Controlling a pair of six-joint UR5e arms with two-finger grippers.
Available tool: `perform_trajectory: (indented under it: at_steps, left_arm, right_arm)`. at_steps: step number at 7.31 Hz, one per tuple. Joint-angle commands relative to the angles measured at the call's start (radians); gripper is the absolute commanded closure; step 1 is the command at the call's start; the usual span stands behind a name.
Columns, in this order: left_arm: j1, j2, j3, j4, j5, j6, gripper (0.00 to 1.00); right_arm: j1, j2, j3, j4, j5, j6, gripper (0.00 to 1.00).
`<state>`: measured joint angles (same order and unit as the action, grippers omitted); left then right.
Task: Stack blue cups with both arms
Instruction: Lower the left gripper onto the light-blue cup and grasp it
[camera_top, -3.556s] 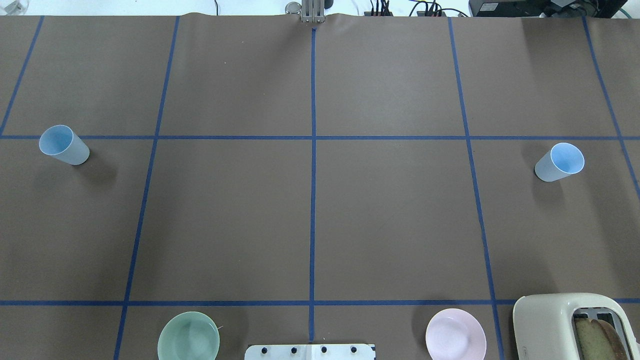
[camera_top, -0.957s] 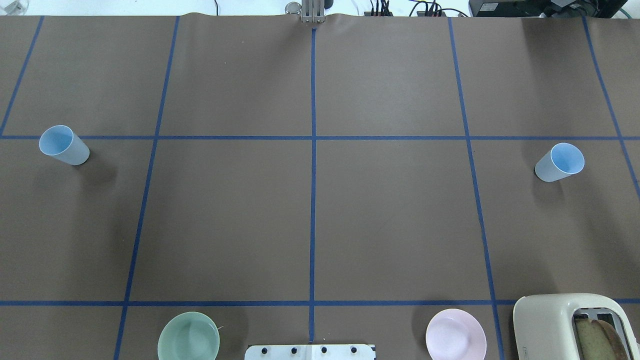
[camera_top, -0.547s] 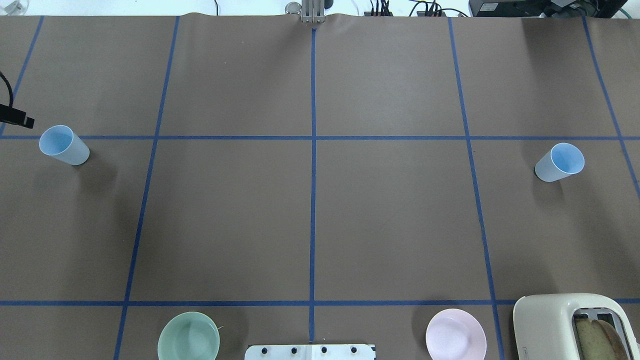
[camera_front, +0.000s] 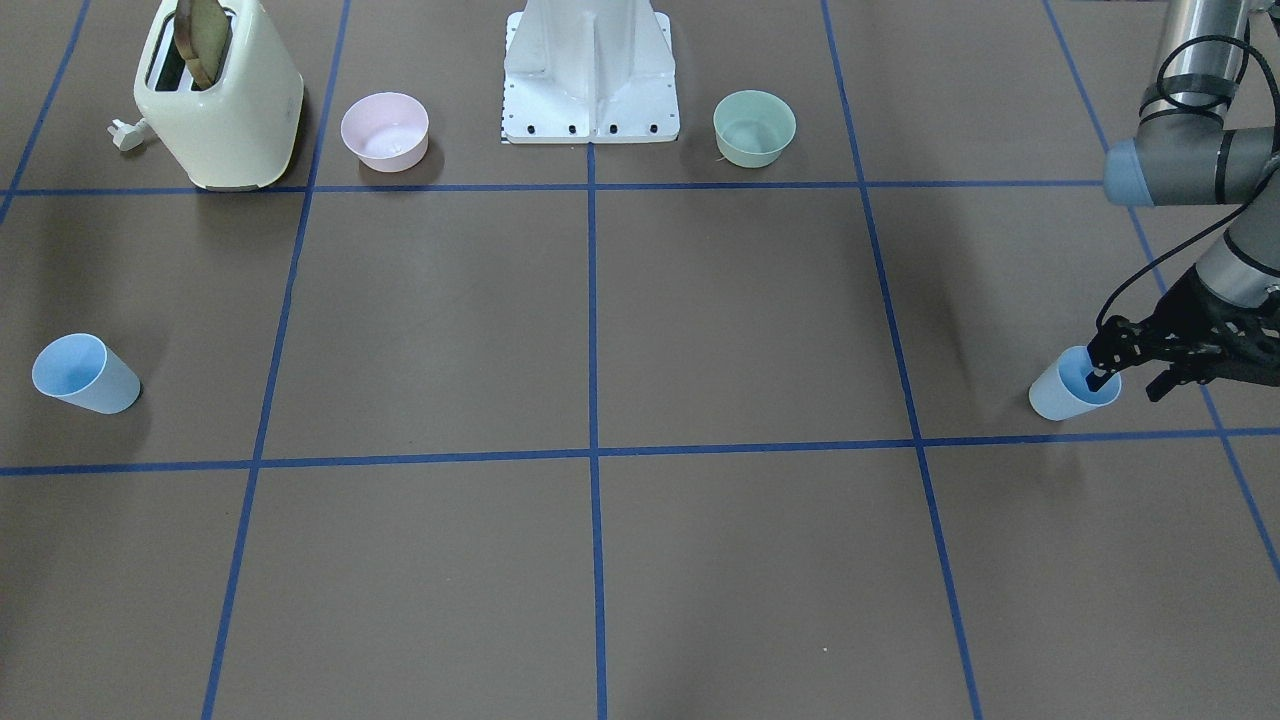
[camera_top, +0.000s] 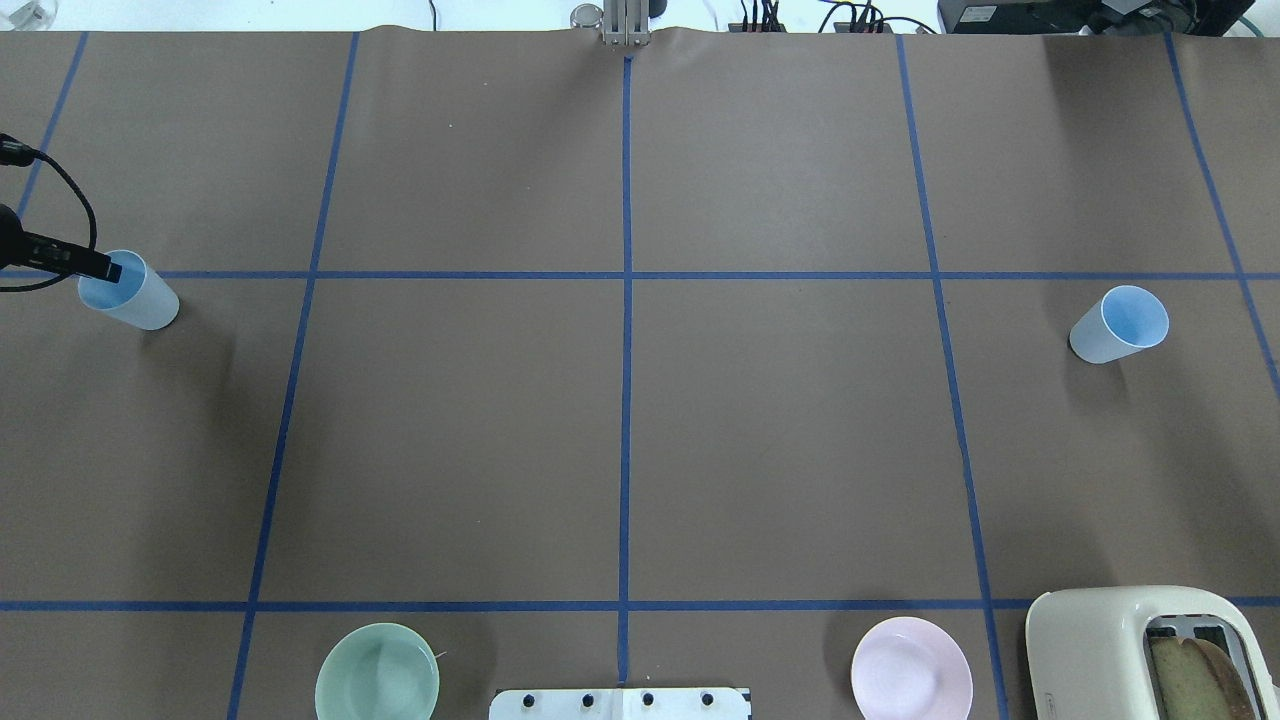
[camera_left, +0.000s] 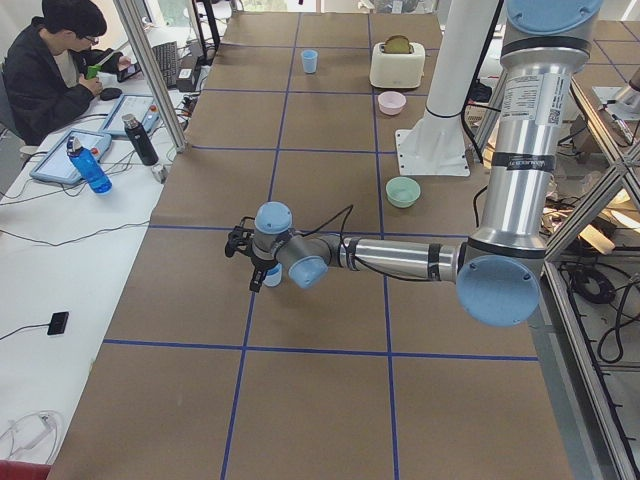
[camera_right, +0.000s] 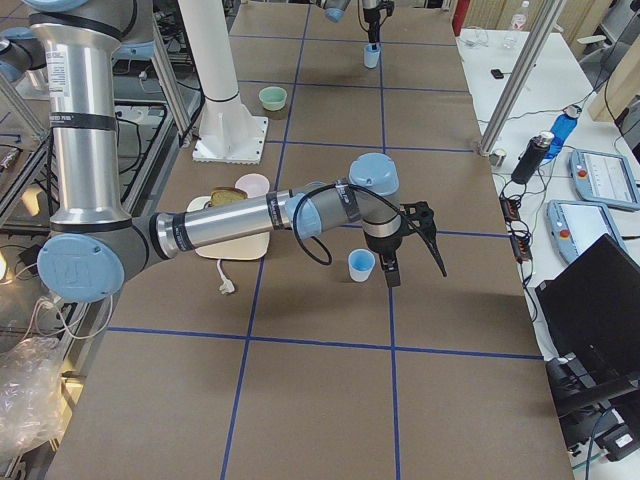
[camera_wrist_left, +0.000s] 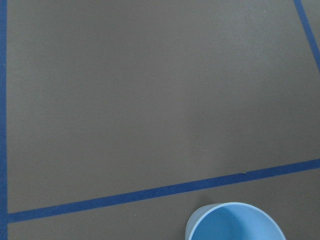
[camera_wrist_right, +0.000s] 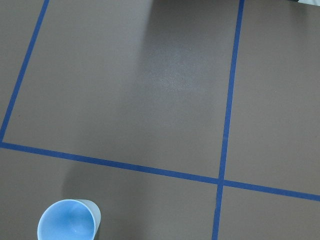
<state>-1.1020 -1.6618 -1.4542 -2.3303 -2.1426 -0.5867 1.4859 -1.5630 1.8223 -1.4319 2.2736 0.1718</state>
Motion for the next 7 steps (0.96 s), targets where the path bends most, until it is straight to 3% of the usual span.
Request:
perform_trajectory:
  at_steps: [1,3,4,5,7]
  left_arm:
    - [0.011,0.007,-0.003,-0.043,-0.002,0.002,1.00]
    - [0.010,-0.001,-0.081,0.007,-0.048,-0.013,1.00]
    - [0.010,-0.018,-0.185,0.137,-0.080,-0.030,1.00]
    - [0.010,-0.065,-0.271,0.272,-0.074,-0.079,1.00]
    - [0.110,-0.175,-0.311,0.335,-0.056,-0.274,1.00]
  right_arm:
    - [0.001,0.000,0.000,0.001,0.000,0.000,0.00]
    - [0.001,0.000,0.000,-0.001,0.000,0.000,0.00]
    - [0.001,0.000,0.000,-0.001,0.001,0.000,0.00]
    - [0.001,0.000,0.000,-0.001,0.001,0.000,0.00]
    - [0.001,-0.002,-0.001,-0.001,0.001,0.002,0.00]
